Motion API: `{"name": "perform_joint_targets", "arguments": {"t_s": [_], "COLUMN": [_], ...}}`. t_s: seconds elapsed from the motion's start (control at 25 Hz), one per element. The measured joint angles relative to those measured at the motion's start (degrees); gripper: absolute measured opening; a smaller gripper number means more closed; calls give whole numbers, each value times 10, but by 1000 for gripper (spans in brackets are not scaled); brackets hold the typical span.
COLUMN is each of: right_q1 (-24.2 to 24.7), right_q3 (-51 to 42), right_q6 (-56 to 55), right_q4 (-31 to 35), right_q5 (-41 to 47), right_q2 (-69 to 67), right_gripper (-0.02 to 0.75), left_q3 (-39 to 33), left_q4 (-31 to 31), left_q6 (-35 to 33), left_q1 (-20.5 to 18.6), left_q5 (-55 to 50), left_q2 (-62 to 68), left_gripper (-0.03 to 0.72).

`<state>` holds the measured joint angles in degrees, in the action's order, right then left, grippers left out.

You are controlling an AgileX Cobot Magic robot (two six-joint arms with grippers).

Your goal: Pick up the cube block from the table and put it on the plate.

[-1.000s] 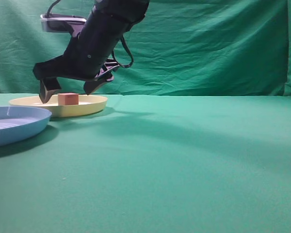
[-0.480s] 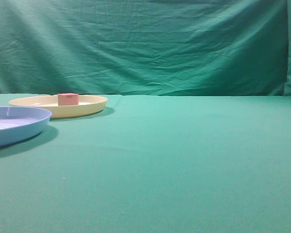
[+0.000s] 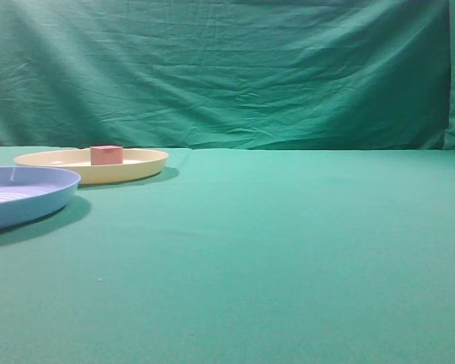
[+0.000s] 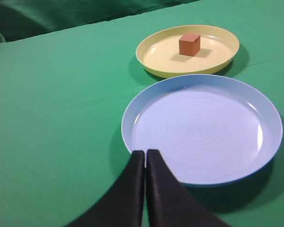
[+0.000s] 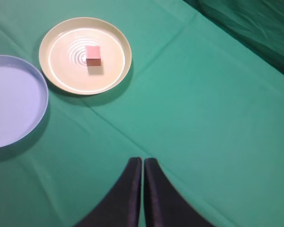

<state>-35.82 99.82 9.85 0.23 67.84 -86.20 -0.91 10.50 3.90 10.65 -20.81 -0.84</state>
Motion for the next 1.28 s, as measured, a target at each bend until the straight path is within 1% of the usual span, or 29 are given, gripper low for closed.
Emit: {"name": "perform_joint_targets", "arguments": {"t_s": [0.2, 0.32, 0.44, 0.52, 0.8, 0.96, 1.04, 1.12, 1.16, 1.28], "right_q1": [0, 0, 0, 0, 0, 2, 24, 66, 66, 148], "right_q3": [-193, -298, -373, -403, -472, -526, -573, -623, -623, -712], "right_q6": [-1, -1, -2, -3, -10, -49, -57, -61, -61, -65], "right_q4": [49, 60, 69, 68, 22, -27, -42, -44, -44, -41], "right_q5": [-110, -178, -218, -219, -190, -207, -244, -284, -284, -352], "right_q2": [122, 202, 275, 316, 446, 537, 591, 634, 634, 691], "right_gripper": [0, 0, 0, 0, 0, 0, 0, 0, 0, 0], "left_q3": [0, 0, 0, 0, 0, 0, 0, 0, 0, 0], "left_q4": [0, 0, 0, 0, 0, 0, 0, 0, 0, 0], "left_q6": [0, 0, 0, 0, 0, 0, 0, 0, 0, 0], "left_q1": [0, 0, 0, 0, 0, 0, 0, 0, 0, 0], "left_q5": [0, 0, 0, 0, 0, 0, 0, 0, 0, 0], "left_q2": [0, 0, 0, 0, 0, 0, 0, 0, 0, 0], "left_gripper": [0, 0, 0, 0, 0, 0, 0, 0, 0, 0]}}
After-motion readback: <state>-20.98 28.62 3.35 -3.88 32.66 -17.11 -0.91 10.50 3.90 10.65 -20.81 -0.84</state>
